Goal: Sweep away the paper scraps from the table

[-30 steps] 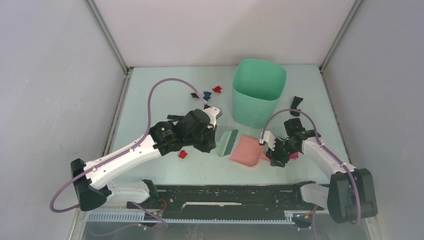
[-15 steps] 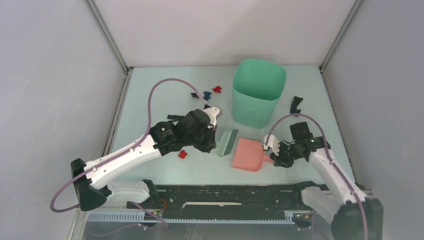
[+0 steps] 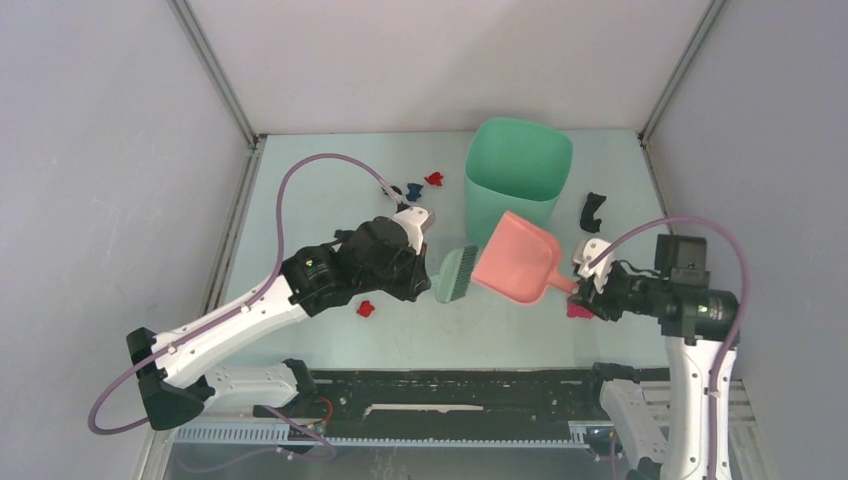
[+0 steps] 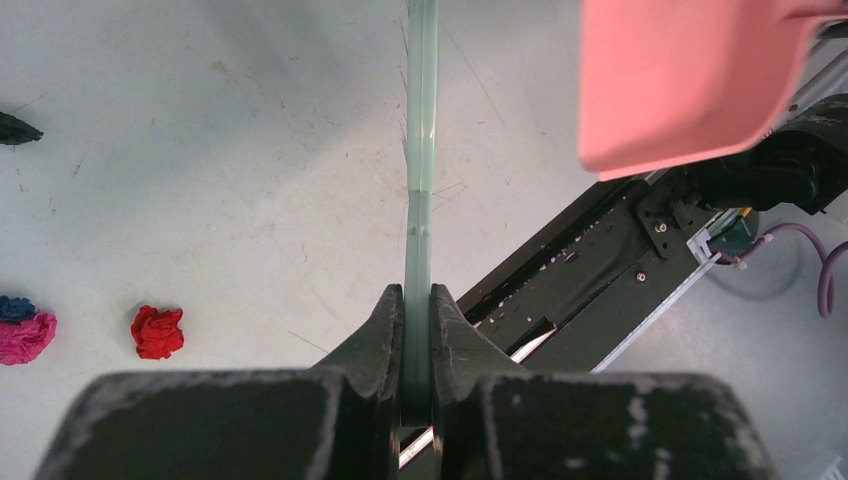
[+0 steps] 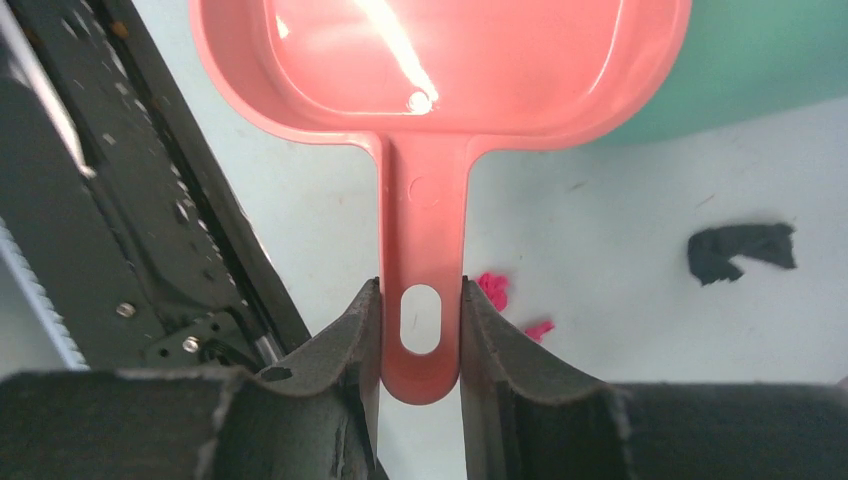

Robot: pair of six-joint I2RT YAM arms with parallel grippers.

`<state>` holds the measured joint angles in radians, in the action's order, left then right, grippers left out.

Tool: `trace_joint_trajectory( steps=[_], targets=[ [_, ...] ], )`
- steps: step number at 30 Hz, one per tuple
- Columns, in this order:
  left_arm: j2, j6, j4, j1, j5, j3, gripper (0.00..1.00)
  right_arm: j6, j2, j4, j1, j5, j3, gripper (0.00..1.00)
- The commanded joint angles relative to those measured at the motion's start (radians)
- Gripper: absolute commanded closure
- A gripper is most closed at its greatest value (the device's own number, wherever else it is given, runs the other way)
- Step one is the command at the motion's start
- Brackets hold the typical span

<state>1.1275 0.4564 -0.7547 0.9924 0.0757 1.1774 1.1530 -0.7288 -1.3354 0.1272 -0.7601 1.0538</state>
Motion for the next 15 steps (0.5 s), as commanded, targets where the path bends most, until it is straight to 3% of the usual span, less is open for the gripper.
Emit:
trace_joint_trajectory(
  steps=[1,4,7,10,13,15],
  targets=[
    [-0.027,0.039,0.044,-0.003,-0.031,0.029,1.0,-0.151,-0.071,-0.106,0.045,-0.204,0.217,1.0],
    [0.003,0.078,0.146,0.01,-0.064,-0.008,1.0,-0.391,-0.096,0.014,0.089,-0.29,0.302,1.0],
    [0.068,0.132,0.27,0.067,-0.012,-0.007,1.0,-0.683,-0.06,0.209,0.136,-0.327,0.294,1.0],
    [0.148,0.247,0.548,0.115,-0.008,-0.036,1.0,-0.926,-0.022,0.408,0.151,-0.279,0.269,1.0],
    [0.299,0.371,0.762,0.142,-0.009,-0.022,1.0,-1.093,-0.011,0.537,0.152,-0.23,0.267,1.0],
    [0.425,0.422,0.821,0.157,-0.029,0.051,1.0,-1.145,-0.008,0.595,0.151,-0.199,0.267,1.0]
  ],
)
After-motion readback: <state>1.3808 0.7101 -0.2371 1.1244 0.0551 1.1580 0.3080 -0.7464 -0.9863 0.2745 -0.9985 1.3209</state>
